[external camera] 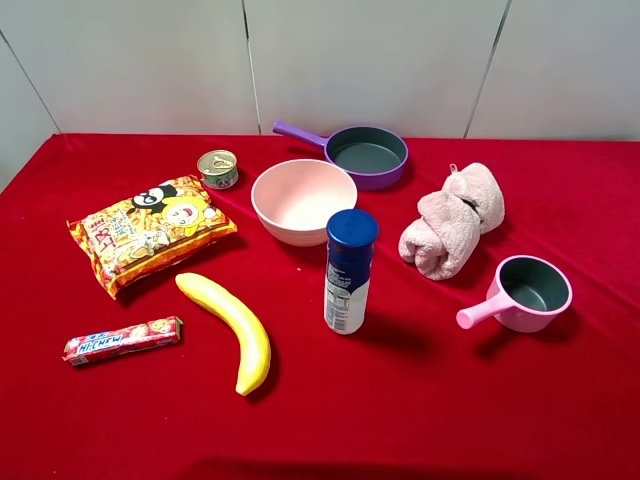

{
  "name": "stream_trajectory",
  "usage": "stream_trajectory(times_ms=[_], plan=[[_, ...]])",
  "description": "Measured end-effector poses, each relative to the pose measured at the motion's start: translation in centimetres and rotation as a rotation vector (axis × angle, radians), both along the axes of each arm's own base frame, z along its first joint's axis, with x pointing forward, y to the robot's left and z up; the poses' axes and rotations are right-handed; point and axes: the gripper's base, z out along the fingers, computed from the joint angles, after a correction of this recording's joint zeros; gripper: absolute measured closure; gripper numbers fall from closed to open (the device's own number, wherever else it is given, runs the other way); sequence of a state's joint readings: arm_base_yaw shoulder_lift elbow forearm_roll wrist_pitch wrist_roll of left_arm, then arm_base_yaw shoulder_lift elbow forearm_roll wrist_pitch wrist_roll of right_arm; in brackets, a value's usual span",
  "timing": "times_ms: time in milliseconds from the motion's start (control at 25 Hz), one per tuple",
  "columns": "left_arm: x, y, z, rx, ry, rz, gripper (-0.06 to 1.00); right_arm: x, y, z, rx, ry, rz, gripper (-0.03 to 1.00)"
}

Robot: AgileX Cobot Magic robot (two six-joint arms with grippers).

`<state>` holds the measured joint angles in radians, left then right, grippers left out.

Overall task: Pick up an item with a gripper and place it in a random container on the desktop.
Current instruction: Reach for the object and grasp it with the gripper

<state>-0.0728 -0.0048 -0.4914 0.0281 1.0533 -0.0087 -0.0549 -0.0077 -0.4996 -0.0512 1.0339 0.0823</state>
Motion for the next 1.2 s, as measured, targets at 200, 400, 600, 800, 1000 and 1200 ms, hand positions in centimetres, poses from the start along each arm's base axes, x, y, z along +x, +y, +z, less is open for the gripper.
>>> stream_trajectory(times_ms=[200,400,600,800,1000,1200], plan=[[0.0,0.0,0.0,0.0,0.0,0.0,-0.03,0.0,0.0,0.0,0.0,0.0,0.001,0.28],[0.0,0.0,0.0,0.0,0.0,0.0,-0.03,0.0,0.0,0.0,0.0,0.0,0.001,0.28],[0.0,0.0,0.0,0.0,0.0,0.0,-0.03,0.0,0.0,0.0,0.0,0.0,0.001,0.28],[0.0,0.0,0.0,0.0,0.0,0.0,-0.03,0.0,0.0,0.0,0.0,0.0,0.001,0.28],[0.0,0.0,0.0,0.0,0.0,0.0,-0.03,0.0,0.0,0.0,0.0,0.0,0.001,0.28],[0.0,0.0,0.0,0.0,0.0,0.0,-0.03,0.0,0.0,0.0,0.0,0.0,0.001,0.28]])
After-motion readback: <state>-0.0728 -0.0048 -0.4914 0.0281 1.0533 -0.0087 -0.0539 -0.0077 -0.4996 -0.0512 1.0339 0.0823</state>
